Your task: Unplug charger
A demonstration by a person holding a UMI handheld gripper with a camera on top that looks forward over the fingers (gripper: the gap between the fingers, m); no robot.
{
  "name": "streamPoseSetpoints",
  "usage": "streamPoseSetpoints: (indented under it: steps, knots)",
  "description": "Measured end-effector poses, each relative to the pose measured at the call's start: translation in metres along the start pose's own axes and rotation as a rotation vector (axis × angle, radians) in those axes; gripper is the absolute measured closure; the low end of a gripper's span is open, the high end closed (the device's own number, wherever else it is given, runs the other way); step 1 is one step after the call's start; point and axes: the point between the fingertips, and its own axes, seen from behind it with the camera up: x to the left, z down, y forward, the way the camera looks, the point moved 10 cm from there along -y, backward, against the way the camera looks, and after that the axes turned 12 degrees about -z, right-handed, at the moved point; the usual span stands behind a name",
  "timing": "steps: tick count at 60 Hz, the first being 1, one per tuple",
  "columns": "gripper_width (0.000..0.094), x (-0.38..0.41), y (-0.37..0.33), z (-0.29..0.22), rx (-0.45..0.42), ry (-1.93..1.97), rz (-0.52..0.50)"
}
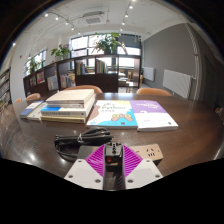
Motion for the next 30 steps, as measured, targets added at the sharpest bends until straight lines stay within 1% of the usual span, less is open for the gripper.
streamPoseSetpoints:
  steps: [2, 3, 5, 9, 10, 11, 13, 15, 16, 18, 21, 23, 24, 26, 27, 30]
  knots:
    - [0.0755, 0.001, 0.0, -0.001, 0.008, 0.012, 0.005]
    - [0.0755, 0.001, 0.0, -0.001, 0.014, 0.017, 0.009]
    - [0.0794, -0.002, 0.005, -0.002, 0.03, 0.018, 0.017]
    - [0.081, 0.001, -0.001, -0.015, 0.137, 0.044, 0.035]
    - [0.0809, 0.0, -0.004, -0.022, 0.143, 0.074, 0.024]
    - [0.0812, -0.003, -0.011, -0.039, 0.092, 0.105, 0.019]
    - [0.0811, -0.006, -0.033, -0.087, -0.081, 0.135, 0.014]
    - [0.0811, -0.009, -0.057, -0.132, -0.199, 0.082, 0.034]
    - [0.0811, -0.004, -0.055, -0.164, -0.23, 0.059, 0.046]
    - [0.0812, -0.022, -0.095, -0.198, -0.339, -0.012, 0.059]
    - [0.0812, -0.032, -0.128, -0.226, -0.427, -0.09, 0.086]
    - [0.0814, -0.046, -0.142, -0.232, -0.436, -0.1, 0.097]
    - [0.0811, -0.059, -0.141, -0.243, -0.433, -0.094, 0.101]
    - [0.0811, -0.082, -0.145, -0.231, -0.41, -0.068, 0.104]
    - [0.0812, -0.076, -0.15, -0.224, -0.418, -0.075, 0.111]
    - [0.081, -0.108, -0.144, -0.201, -0.356, -0.065, 0.14]
